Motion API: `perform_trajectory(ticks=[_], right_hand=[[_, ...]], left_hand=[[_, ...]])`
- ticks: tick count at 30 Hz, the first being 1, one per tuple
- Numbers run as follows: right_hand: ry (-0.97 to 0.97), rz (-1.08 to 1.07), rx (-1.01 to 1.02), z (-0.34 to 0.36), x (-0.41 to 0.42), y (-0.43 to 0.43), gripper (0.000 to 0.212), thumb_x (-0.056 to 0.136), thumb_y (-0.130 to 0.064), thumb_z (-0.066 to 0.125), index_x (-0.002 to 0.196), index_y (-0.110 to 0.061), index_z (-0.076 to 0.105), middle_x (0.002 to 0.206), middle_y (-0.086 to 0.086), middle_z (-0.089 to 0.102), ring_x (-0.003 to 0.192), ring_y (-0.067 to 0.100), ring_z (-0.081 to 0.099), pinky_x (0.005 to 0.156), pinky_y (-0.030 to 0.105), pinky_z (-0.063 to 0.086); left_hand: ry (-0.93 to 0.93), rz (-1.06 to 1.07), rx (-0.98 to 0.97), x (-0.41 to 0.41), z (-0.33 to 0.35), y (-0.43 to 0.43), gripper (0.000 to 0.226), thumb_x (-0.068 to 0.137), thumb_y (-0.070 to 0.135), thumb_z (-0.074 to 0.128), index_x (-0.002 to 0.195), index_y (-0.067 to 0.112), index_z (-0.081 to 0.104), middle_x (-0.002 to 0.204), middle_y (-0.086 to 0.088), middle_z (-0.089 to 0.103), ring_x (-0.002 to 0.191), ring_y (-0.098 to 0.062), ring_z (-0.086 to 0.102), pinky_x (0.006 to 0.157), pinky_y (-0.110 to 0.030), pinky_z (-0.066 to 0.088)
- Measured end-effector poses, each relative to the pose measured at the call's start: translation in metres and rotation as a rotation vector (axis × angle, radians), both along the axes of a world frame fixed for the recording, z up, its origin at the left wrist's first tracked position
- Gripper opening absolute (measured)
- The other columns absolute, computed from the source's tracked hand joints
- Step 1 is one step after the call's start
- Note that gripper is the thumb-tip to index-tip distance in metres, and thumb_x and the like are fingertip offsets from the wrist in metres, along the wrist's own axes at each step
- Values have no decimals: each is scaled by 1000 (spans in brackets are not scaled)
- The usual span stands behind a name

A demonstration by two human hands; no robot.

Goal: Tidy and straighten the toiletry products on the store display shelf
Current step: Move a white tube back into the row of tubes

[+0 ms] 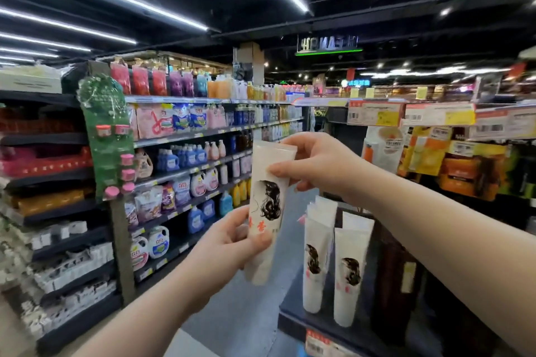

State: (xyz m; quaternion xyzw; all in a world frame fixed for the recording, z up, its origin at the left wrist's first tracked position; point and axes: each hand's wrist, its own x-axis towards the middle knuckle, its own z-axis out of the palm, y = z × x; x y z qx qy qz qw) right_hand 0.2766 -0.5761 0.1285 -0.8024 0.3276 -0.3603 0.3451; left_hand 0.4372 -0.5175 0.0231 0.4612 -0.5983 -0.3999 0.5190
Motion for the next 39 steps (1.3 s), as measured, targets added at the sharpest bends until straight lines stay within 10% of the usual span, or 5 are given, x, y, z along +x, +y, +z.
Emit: perform_trajectory(ticks=[10,16,22,31,39], right_hand=[[-52,-328,-233,9,-27,-43,17,77,-18,71,85,-29,60,79,-5,67,64,-1,63,55,14,52],[43,-511,-506,13,-37,-42,13,80,-17,69,88,-26,64,85,-6,67,77,6,64,67,21,54],[310,-753,-605,4,-54,-50,19,79,-21,70,98,-25,69,83,-18,63,85,1,59,70,13,48],[624,-847,-298,-25,-74,-104,27,78,-27,70,104,-19,69,100,0,66,96,19,59,83,35,49],[974,-772,10,-47,-81,-143,19,76,-29,72,71,-24,54,73,-6,56,67,9,54,52,20,38]], left_hand=[[-45,-205,-59,-25,20,-116,36,81,17,66,114,29,56,101,7,70,90,-8,65,78,-27,49],[-191,-338,-128,-39,28,-169,35,76,16,72,94,40,56,83,27,66,79,12,60,53,-6,45],[-369,-355,-176,-44,22,-204,34,81,34,66,112,39,51,107,24,51,105,1,45,85,-21,36],[-601,-447,-124,-54,3,-223,46,83,40,61,127,26,54,130,10,53,118,-6,49,103,-29,39],[-625,-411,-56,-50,-5,-228,49,81,48,61,127,33,52,130,14,53,120,-8,48,107,-34,36]])
